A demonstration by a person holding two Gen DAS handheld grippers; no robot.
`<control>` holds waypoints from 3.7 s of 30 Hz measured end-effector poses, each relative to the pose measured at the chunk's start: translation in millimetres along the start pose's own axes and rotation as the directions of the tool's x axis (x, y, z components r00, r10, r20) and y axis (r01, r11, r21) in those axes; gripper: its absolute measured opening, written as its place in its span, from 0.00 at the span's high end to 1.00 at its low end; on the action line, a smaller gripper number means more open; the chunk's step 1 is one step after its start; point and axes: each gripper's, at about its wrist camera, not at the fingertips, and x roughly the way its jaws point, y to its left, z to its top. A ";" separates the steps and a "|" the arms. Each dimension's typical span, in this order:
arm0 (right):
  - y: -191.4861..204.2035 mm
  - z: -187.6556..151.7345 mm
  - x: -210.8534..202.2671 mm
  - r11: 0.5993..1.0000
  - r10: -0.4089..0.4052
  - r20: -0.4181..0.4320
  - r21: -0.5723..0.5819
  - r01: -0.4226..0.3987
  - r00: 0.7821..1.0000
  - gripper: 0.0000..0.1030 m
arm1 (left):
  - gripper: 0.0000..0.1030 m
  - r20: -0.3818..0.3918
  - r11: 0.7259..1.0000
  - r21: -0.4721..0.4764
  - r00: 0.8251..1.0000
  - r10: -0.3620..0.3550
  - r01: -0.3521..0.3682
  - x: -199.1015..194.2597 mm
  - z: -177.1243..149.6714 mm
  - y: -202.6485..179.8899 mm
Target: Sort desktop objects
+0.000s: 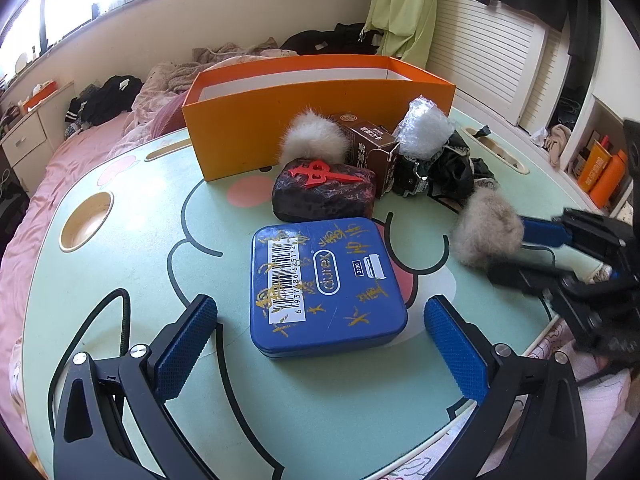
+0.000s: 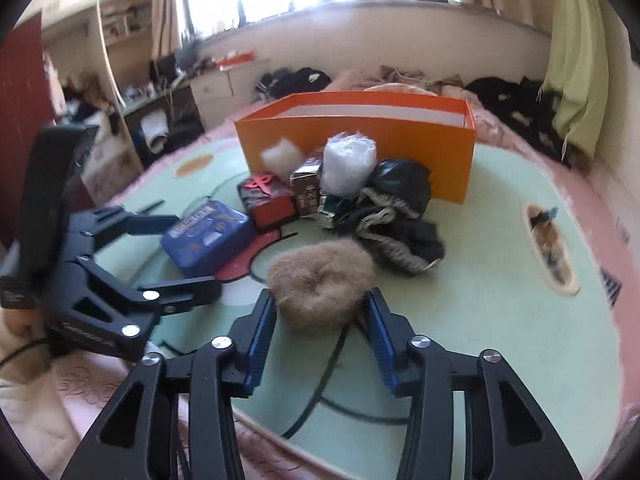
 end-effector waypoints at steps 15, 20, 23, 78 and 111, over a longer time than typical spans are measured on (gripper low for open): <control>-4.0 -9.2 7.8 0.980 -0.200 0.044 -0.010 0.201 0.979 0.01 | 0.00 0.000 1.000 0.001 1.000 0.004 -0.004 0.3 1.2 -1.8; -4.2 -9.0 8.3 0.979 -0.201 0.046 -0.008 0.202 0.978 0.00 | 0.00 0.000 1.000 0.000 1.000 0.004 -0.004 0.1 0.6 -2.0; -4.6 -9.1 8.4 0.979 -0.204 0.047 -0.006 0.205 0.978 0.00 | 0.00 0.001 1.000 0.000 1.000 0.004 -0.004 0.2 0.8 -2.2; 1.0 -10.6 7.8 0.971 -0.238 0.042 0.025 0.237 0.970 0.00 | 0.49 -0.341 0.990 -0.140 0.939 -0.049 0.000 93.1 192.6 -13.2; 2.7 -13.5 5.6 0.966 -0.256 0.040 0.041 0.254 0.966 0.00 | 0.34 -0.608 0.935 -0.347 0.740 -0.289 0.080 155.5 215.1 20.3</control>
